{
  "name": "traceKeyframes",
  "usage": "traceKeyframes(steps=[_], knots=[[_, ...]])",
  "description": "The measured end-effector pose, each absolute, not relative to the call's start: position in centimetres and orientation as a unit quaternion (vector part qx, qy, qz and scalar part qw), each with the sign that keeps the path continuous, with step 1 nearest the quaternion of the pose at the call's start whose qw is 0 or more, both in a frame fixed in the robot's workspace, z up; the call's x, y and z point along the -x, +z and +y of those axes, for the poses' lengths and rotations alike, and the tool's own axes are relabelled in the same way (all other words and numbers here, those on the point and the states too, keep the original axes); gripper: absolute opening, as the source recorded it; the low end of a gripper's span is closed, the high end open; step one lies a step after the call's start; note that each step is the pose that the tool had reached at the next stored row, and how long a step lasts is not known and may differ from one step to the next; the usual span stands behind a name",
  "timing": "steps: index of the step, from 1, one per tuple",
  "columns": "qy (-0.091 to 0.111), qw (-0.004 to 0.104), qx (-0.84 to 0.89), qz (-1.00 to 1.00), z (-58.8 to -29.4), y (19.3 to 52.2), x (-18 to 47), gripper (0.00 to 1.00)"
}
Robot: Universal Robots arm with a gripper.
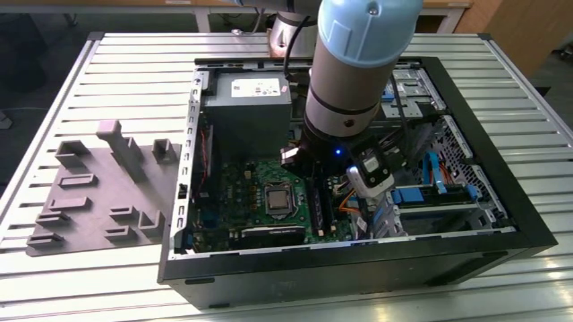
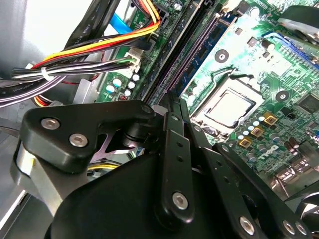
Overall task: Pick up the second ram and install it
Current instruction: 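Insert the second ram into the second slot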
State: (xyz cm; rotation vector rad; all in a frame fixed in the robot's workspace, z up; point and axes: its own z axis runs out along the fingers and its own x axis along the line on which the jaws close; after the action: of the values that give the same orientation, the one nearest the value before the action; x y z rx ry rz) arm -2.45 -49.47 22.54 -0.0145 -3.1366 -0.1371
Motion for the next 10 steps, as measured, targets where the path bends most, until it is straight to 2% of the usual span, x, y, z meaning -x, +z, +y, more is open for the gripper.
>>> traceKeyframes(steps=[10], knots=[[-0.044, 0.001, 0.005, -0.999, -49.46, 22.33, 2.47, 0.11]])
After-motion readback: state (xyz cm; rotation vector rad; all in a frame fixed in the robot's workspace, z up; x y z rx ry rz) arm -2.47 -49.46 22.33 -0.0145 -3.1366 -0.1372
